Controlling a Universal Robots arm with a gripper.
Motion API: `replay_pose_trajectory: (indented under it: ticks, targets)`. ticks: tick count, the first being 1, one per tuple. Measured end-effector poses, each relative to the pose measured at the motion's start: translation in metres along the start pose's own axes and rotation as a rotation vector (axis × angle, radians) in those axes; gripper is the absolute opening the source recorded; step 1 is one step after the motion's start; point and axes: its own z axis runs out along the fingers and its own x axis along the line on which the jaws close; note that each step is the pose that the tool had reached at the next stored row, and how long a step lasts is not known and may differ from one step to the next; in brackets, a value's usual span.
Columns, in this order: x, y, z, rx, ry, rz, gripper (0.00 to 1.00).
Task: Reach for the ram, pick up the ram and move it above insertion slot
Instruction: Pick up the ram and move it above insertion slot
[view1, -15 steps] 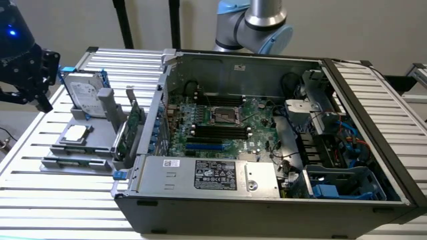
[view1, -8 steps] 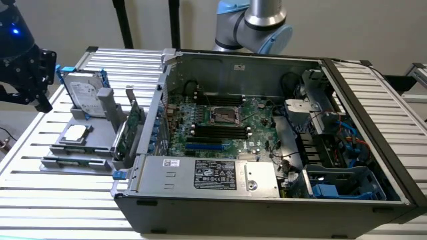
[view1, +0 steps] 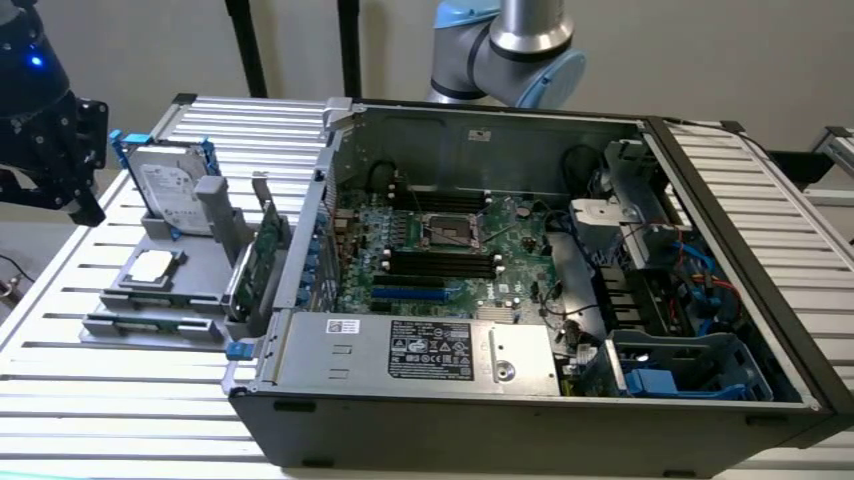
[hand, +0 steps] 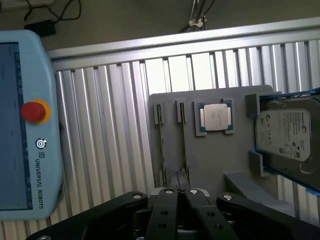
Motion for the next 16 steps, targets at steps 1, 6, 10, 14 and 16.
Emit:
replay_pose_trajectory:
  ticks: [1,6,10,14,16]
  targets:
    - [0.0,0.0,-0.0001,-0.0001,-0.0004,0.0,0.11]
    - [0.0004,-0.0001,0.0001,-0.0002,-0.002,0.0,0.18]
    - [0.001,-0.0002,0.0009,-0.0002,-0.003,0.0,0.3]
    - [0.0025,-0.0006,0.005,-0.0009,-0.0077,-0.001,0.36]
    - [0.0033,-0.0008,0.0078,-0.0012,-0.0101,-0.001,0.36]
